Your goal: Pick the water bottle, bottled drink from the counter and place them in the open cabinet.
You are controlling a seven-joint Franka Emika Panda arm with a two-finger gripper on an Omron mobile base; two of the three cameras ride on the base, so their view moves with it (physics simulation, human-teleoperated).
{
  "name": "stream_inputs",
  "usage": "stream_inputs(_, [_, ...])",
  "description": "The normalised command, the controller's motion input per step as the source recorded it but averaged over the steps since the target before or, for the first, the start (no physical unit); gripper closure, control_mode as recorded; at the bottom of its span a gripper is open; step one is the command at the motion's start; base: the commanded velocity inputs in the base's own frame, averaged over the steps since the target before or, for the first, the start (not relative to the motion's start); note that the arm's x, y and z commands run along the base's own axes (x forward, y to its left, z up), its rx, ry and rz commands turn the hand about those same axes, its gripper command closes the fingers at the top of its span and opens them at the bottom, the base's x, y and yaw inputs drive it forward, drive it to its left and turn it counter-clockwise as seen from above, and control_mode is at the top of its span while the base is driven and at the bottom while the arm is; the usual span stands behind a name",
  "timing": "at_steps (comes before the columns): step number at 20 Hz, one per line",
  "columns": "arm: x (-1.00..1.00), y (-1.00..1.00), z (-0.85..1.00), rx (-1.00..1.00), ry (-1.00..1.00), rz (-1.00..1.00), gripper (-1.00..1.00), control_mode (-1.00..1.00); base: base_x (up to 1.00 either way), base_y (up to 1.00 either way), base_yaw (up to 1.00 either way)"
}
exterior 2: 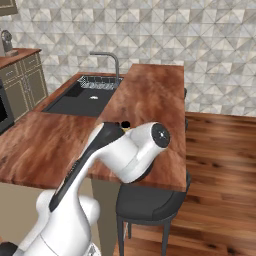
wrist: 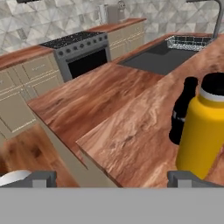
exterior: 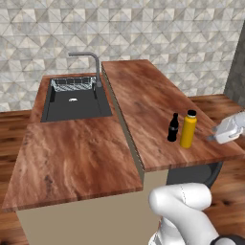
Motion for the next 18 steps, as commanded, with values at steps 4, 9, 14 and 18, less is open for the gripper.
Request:
stream_inputs(4, [0.03,-0.10,-0.15,0.09,0.00,0.00,-1.00,-1.00,0.00,0.00,0.00])
stream_inputs(9, [0.13,-0.02,-0.14,0.02,0.00,0.00,-1.00,-1.00,0.00,0.00,0.00])
stream_inputs(14, [0.13,-0.10,-0.08,0.00,-0.03,0.00,-1.00,-1.00,0.00,0.00,0.00])
stream_inputs(18, [0.13,-0.12,-0.06,0.00,-0.03,0.00,-1.00,-1.00,0.00,0.00,0.00])
